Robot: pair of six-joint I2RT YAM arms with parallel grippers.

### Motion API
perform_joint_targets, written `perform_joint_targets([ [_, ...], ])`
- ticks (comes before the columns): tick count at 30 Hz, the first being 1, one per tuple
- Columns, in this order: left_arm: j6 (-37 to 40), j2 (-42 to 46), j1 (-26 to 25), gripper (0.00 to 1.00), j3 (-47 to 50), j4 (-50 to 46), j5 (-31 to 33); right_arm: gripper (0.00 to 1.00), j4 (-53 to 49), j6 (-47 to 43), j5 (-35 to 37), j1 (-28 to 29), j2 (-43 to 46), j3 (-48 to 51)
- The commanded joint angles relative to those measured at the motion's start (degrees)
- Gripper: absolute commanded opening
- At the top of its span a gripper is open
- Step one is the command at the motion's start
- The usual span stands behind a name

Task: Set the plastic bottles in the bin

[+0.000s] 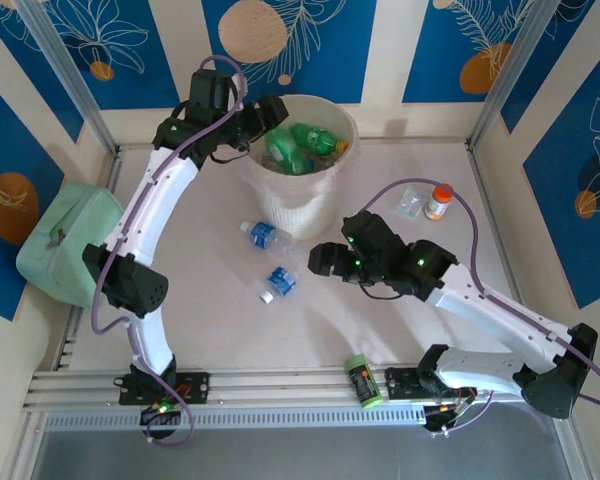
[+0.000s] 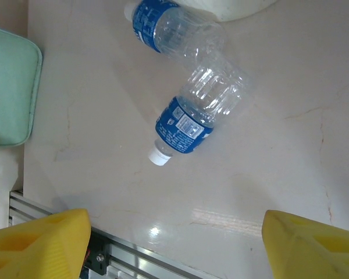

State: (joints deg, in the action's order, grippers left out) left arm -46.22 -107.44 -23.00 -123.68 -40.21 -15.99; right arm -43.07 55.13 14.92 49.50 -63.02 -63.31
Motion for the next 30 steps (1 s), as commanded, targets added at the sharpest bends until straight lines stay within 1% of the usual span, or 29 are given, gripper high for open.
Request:
perform_joint_targets([
  [1, 1.80, 1.10, 0.66, 0.88, -2.19, -2.46, 1.19, 0.78, -1.06, 0.22, 1.59, 0.34, -0.06, -2.29],
  [4, 2.96, 2.57, 0.68, 0.89, -2.19, -3.58, 1.71, 0.78, -1.43, -0.21, 1.74, 0.29, -0.34, -2.95],
  [7, 6.13, 5.47, 0.77, 0.89, -2.03, -5.76, 3.74, 0.78, -1.85, -0.36, 2.29, 0.29, -0.27, -3.38],
  [10, 10.73, 11.30, 0.68, 0.88, 2.22, -8.16, 7.25, 0.78, -2.15, -0.46, 3.22, 0.29, 0.48, -3.27],
  [12, 13.05, 18.12, 0.68, 0.87, 11.58, -6.56, 8.79, 0.78, -2.39, -0.56, 3.84, 0.25, 1.00, -3.05],
  [14, 15.03, 25.47, 0.68, 0.86, 22.86, -3.16, 8.93, 0.78, -2.49, -0.59, 4.20, -0.09, 1.45, -2.72],
  [17, 16.41, 35.59, 0.48, 0.86, 40.15, 1.36, 7.12, 0.78, -2.46, -0.82, 4.08, -0.77, 1.67, -2.44],
  [20, 15.09, 40.99, -0.95, 0.85, 54.25, 3.73, 1.76, 0.78, -1.99, -0.94, 3.99, -1.33, 1.55, -2.35],
  [22, 14.29, 42.10, -3.64, 0.85, 60.54, 4.53, 0.38, 0.78, -1.48, -0.82, 3.82, -1.59, 1.26, -2.35],
  [24, 15.38, 41.33, -7.49, 0.85, 64.02, 4.29, 0.76, 0.78, -1.04, -0.62, 3.64, -1.77, 0.91, -2.37],
  [27, 19.02, 36.25, -11.95, 0.86, 64.50, 2.58, 0.01, 0.78, -0.67, 0.03, 3.39, -1.78, 0.49, -2.43],
  [30, 22.96, 30.51, -14.52, 0.86, 62.79, 0.35, 0.79, 0.78, -0.97, 0.40, 3.58, -1.68, 0.75, -2.22],
])
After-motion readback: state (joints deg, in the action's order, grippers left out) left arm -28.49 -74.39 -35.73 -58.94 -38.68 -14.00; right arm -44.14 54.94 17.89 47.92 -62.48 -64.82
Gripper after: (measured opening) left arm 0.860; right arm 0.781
